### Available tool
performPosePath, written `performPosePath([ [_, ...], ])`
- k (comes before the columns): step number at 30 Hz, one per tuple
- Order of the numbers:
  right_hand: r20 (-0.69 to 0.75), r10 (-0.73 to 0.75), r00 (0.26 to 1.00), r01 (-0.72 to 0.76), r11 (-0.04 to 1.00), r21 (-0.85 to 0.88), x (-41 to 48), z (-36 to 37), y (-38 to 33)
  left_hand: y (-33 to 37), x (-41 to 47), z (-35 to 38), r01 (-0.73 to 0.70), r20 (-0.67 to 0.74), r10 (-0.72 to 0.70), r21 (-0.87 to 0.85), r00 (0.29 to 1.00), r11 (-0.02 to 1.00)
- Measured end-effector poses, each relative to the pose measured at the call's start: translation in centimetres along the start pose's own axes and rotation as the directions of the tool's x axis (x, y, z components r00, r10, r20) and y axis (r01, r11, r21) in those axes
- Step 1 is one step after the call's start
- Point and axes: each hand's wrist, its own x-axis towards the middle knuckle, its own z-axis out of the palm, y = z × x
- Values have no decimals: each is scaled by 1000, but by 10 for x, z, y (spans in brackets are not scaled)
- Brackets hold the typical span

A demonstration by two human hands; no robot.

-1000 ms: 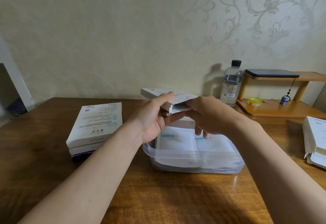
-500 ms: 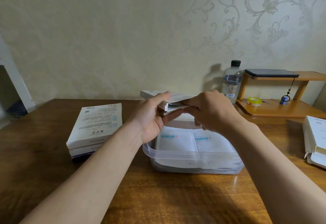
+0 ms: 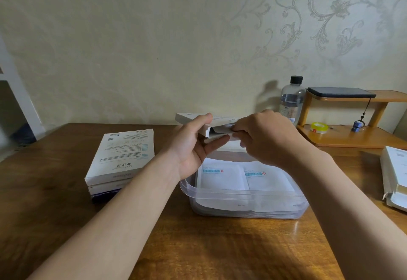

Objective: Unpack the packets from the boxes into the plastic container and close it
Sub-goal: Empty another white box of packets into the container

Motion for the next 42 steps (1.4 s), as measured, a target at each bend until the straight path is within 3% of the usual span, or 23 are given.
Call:
performPosePath([
  [8,-187,-16,982,10,1000,-29,-3,0,-5,-1,2,-2,3,-20,-4,-32,1000,999],
  [12,-208,16,978,15,989,147,-1,-11,3,0,3,-3,21,8,-21,-70,1000,997],
  [16,-390,-32,920,124,969,214,-3,-13,5,-1,7,-6,28,-5,-28,-121,1000,992],
  [21,-614,-23,789,227,939,257,0,-15,4,0,10,-11,15,12,-13,-183,1000,983],
  [26,-702,123,701,158,933,322,2,-19,9,-1,12,-10,24,-10,-26,-171,1000,985],
  [33,-703,401,587,85,834,545,1,-25,26,-4,13,-6,-24,-85,14,-113,996,993],
  [36,-645,458,612,54,789,612,3,-29,34,-6,15,-5,-72,-104,64,-75,993,995],
  [42,-342,350,872,-15,717,697,-4,-21,51,-7,15,-4,-108,-142,96,-78,985,991],
])
